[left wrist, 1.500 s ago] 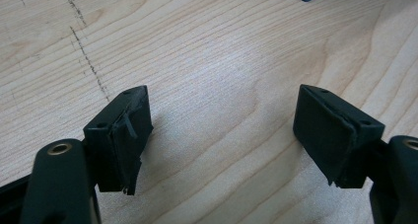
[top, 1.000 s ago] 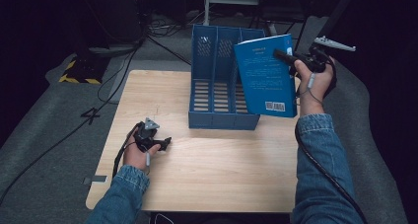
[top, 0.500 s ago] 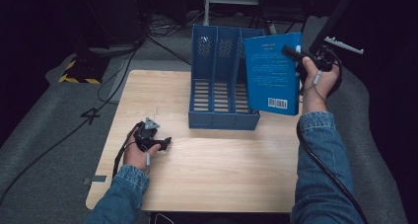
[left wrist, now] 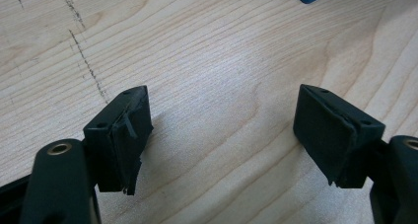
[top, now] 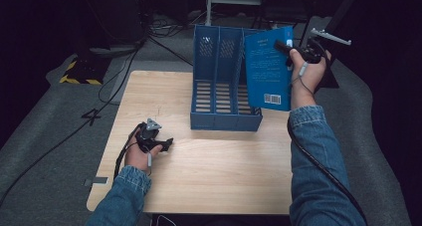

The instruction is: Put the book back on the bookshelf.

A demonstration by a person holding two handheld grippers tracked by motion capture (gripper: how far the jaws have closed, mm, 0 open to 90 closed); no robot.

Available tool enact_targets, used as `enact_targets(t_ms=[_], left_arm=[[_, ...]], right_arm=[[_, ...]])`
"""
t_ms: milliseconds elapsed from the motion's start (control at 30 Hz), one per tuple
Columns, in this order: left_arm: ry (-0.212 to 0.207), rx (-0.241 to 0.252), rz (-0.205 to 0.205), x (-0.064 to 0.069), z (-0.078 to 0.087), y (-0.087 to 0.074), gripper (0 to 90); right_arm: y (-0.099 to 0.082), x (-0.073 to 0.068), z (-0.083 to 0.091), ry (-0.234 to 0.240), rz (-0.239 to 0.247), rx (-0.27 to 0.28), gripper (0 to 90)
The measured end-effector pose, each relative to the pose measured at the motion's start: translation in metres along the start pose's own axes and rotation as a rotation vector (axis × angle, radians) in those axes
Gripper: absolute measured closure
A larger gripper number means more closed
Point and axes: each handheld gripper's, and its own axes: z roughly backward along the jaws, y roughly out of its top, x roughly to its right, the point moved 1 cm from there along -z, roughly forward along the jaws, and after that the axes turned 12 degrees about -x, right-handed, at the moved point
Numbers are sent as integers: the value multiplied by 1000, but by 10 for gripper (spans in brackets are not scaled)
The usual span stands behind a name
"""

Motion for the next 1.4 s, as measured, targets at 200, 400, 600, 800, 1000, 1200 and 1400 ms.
enact_targets(t_ms=[200,400,600,800,1000,1200,1400], left_arm=[[-2,1,-1,0,0,0,230],[-2,1,0,0,0,0,230],[0,0,-1,0,0,0,231],[0,-2,-3,0,0,0,231],[1,-2,-3,0,0,0,232],[-3,-3,-6,0,-1,2,231],[-3,-1,-6,0,-1,2,231]], right_arm=[[3,-15,-12,54,30,1,614],[3,-13,-23,82,46,20,614],[-1,-10,-38,145,-4,26,614],[-8,-11,-52,133,4,37,613],[-27,-3,-60,149,6,49,611],[-53,1,-74,71,22,1,609],[-44,-7,-77,-14,67,-83,600]])
